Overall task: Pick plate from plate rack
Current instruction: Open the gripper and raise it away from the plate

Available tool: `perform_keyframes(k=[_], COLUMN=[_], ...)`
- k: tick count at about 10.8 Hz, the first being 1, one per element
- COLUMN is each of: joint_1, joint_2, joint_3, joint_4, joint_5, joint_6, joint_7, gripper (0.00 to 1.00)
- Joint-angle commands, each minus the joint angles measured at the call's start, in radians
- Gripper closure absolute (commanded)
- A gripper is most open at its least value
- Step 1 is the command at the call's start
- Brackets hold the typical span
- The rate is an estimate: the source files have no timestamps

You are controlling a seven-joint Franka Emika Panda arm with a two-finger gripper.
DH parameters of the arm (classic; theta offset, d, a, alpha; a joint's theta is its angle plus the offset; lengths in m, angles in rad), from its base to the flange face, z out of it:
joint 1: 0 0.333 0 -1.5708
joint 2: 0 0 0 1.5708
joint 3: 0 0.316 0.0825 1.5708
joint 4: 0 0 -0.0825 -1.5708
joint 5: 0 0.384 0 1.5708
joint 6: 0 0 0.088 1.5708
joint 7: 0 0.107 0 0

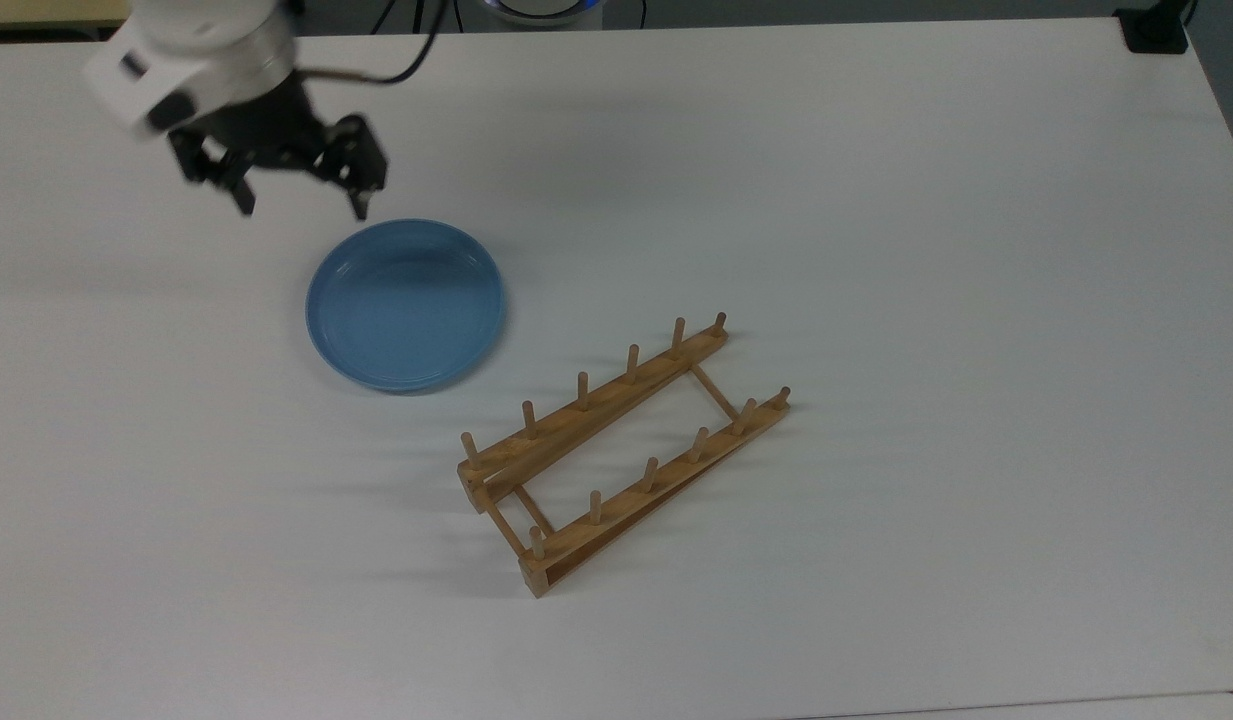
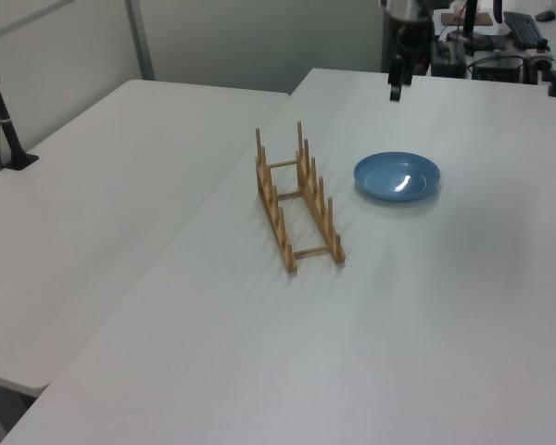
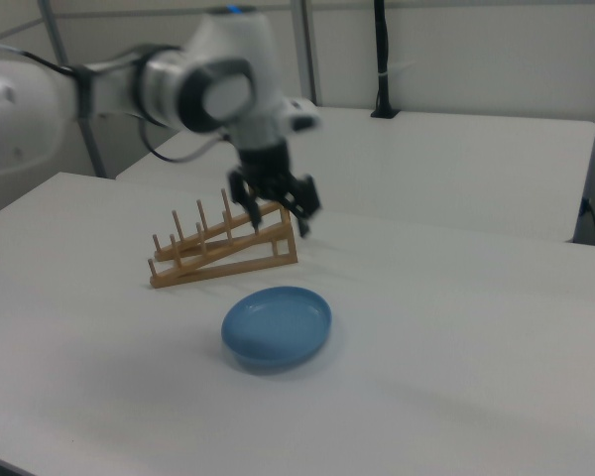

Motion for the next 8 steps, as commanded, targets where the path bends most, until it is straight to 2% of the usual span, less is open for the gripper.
perform_keyframes(k=[1,4,8], joint_1=[0.103,0.14,0.129], joint_2=[-0.138,-0.205,-0.201], joint_3=[0.006,0.006,0.02], joint_4=[-0.046,-0.046,-0.045], joint_5=[-0.111,-0.108,-0.092], joint_6=[-0.086,-0.162,-0.164], joint_7=[0.137,0.143,0.151], gripper=[0.0,0.0,0.0])
